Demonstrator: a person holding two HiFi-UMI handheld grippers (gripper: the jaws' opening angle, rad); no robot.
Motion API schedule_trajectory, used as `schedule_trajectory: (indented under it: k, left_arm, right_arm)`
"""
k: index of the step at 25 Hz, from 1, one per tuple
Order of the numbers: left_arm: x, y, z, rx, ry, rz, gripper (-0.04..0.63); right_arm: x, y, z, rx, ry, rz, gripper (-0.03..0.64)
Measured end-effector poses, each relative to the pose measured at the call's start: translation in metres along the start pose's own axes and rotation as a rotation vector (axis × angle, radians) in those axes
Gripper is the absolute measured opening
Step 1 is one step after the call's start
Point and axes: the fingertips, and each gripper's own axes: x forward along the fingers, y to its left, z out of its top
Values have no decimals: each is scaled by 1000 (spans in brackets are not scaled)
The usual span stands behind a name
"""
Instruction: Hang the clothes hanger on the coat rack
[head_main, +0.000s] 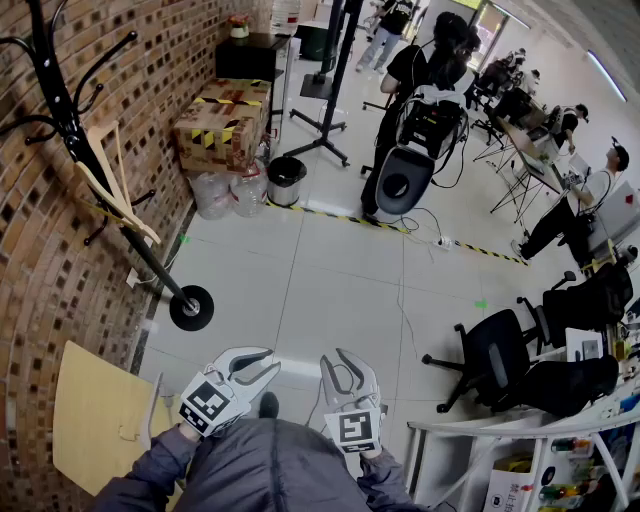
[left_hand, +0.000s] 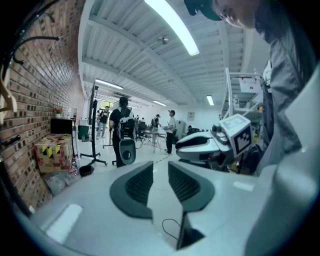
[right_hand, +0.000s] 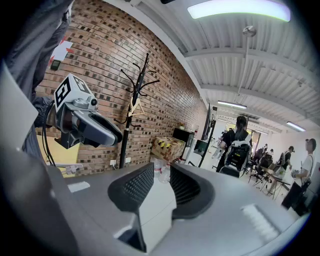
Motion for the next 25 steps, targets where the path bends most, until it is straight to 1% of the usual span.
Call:
schedule_trajectory:
  k: [4, 8, 12, 17, 21, 25]
  left_arm:
    - [-26, 2, -5, -15, -7, 29, 75]
    - [-63, 7, -21, -49, -1, 80, 74]
    - [-94, 5, -31, -70, -17, 130, 74]
    - [-143, 6, -41, -110, -42, 227, 74]
    - [-185, 2, -64, -159, -51, 306, 74]
    - [-225, -4, -82, -207, -61, 411, 74]
  right_arm:
    - [4, 25, 11, -13, -6, 28, 107]
    - [9, 60, 32, -58, -17, 79, 107]
    - [9, 91, 43, -79, -28, 130, 107]
    - [12, 138, 65, -138, -43, 215, 107]
    - [14, 183, 84, -190, -52, 313, 107]
    - [14, 224, 94, -237, -60, 415, 107]
